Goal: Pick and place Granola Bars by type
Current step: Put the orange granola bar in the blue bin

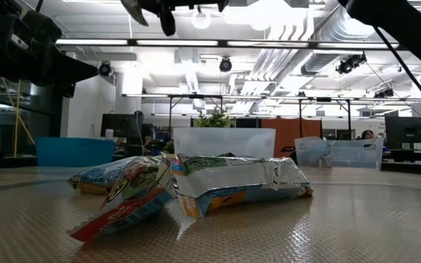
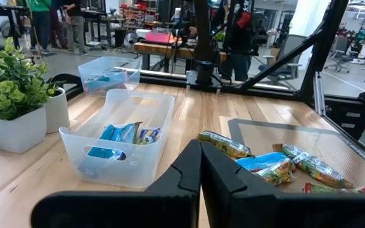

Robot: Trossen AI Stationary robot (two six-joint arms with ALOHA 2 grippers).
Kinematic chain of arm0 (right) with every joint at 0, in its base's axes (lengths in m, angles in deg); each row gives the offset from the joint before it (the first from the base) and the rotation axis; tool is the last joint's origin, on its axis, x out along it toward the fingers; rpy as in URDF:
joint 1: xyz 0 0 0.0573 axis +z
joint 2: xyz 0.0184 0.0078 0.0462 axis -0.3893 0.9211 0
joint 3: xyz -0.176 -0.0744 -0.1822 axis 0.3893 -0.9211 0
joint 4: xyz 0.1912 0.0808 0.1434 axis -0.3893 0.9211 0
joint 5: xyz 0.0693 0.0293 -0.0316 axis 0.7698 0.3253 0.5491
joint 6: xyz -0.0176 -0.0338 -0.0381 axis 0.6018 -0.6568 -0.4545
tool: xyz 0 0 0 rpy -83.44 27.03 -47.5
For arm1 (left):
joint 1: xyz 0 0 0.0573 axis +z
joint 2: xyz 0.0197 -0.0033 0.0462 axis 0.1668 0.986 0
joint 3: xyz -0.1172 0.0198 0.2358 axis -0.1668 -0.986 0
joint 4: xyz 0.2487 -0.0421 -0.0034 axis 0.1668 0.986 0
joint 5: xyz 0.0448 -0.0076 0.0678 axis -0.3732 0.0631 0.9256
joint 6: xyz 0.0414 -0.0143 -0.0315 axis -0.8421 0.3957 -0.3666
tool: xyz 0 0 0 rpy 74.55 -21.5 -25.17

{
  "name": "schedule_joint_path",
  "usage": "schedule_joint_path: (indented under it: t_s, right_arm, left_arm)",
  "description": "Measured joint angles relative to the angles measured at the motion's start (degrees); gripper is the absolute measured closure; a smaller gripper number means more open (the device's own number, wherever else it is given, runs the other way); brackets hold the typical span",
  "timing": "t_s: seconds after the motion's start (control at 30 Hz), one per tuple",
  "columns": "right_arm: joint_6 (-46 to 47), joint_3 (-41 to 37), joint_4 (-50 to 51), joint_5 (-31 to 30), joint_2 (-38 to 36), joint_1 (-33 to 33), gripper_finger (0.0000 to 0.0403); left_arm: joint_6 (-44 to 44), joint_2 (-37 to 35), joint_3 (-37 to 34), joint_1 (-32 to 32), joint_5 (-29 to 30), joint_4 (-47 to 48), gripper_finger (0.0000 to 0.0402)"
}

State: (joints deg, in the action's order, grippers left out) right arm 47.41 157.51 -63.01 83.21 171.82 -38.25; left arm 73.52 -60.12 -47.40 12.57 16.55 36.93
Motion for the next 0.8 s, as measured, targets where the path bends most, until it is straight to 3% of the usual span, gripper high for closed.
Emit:
schedule_joint_path:
  t_s: [0.23, 0.53, 0.67, 0.8]
  right_arm:
    - [-1.86, -0.02, 5.98, 1.36, -0.34, 1.05, 0.0360]
    - [-3.40, -0.02, 4.75, 3.18, -0.34, 1.25, 0.0360]
    - [-3.44, -0.02, 4.49, 4.08, -0.34, 1.28, 0.0360]
    - [-2.66, -0.02, 3.74, 4.19, -0.34, 1.26, 0.0360]
  left_arm:
    - [0.00, 0.00, 0.00, 0.02, 0.00, 0.00, 0.0400]
    - [-0.01, 0.00, 0.00, 0.02, 0.03, -0.02, 0.0400]
    - [0.02, 0.00, -0.01, 0.00, 4.59, -0.66, 0.0400]
    - [0.15, 0.00, -0.01, 0.02, 4.35, -0.70, 0.0400]
